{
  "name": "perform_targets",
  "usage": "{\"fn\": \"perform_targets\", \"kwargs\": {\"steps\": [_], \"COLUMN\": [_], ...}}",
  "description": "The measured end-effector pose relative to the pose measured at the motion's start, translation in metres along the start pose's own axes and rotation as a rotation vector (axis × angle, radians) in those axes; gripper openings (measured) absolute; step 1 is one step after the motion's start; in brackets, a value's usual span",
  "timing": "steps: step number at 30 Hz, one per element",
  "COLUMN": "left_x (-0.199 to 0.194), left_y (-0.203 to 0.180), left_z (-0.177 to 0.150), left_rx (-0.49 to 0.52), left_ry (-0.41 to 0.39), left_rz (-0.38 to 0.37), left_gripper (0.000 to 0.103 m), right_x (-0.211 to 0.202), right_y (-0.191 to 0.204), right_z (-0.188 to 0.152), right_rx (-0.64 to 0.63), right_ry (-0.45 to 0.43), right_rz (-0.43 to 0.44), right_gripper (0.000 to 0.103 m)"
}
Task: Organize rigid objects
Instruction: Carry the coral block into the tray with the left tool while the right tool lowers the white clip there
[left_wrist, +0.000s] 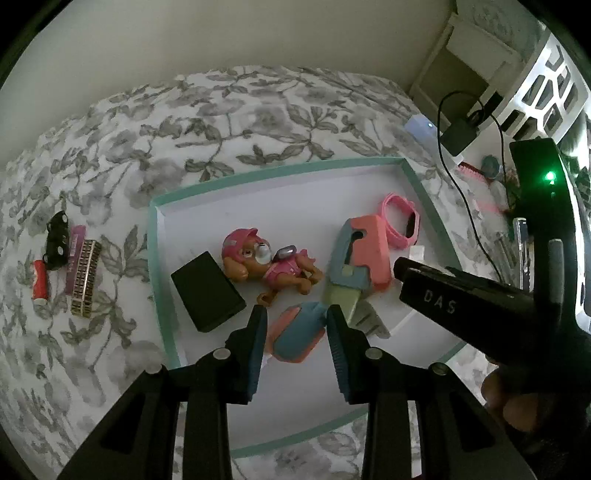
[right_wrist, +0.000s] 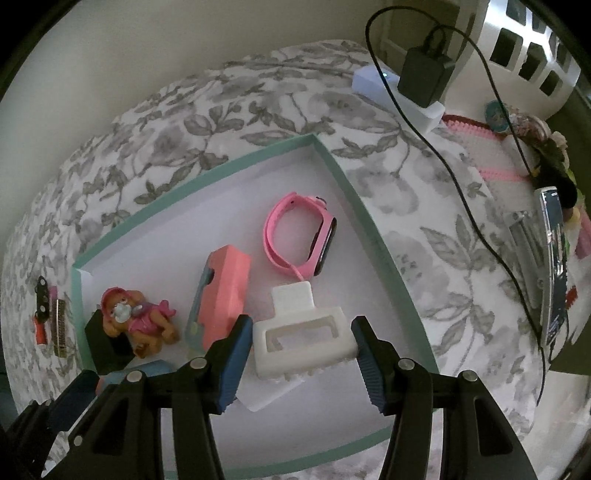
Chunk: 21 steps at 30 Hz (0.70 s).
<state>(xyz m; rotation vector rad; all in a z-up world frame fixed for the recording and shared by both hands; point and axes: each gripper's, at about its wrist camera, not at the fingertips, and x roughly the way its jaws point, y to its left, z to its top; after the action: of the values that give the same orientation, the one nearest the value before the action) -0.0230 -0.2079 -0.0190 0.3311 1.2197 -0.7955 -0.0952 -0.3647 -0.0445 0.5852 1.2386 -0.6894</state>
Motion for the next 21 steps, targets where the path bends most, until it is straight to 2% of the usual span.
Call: {"fn": "perform_targets", "kwargs": {"steps": [3, 11, 14, 18, 21], "left_x": [0.0012, -0.0014, -0.0019, -0.0038, -0.0058], "left_y": [0.0017, 0.0027, 0.0041, 0.0044, 0.0043], "left_z": [0.0002, 0.0000, -0.0001, -0.0002, -0.0001], "left_rx": [-0.015, -0.028, -0.039, -0.048, -0.050], "left_ry": [0.007, 0.015, 0.023, 0.023, 0.018], "left_rz": [-0.018, -0.004, -0.002, 0.000, 0.004], "left_gripper": [0.036, 0.036, 0.041, 0.045, 0.050], "right_x": [0.0015, 0.0028, 0.0029, 0.0011, -0.0014], "right_y": [0.0007, 0.0009, 0.0013, 0.0004, 0.0008], "right_z": [0.0003, 0.0014, 0.0018, 0.0027, 0.0037], "right_rx": [-0.004, -0.001, -0.003, 0.005, 0.005], "right_ry": [-0.001, 0.002, 0.005, 0.001, -0.007], "right_rz": [-0.005, 0.000, 0.001, 0.017, 0.018], "right_gripper": [0.058, 0.058, 0.060, 0.075, 0.078]}}
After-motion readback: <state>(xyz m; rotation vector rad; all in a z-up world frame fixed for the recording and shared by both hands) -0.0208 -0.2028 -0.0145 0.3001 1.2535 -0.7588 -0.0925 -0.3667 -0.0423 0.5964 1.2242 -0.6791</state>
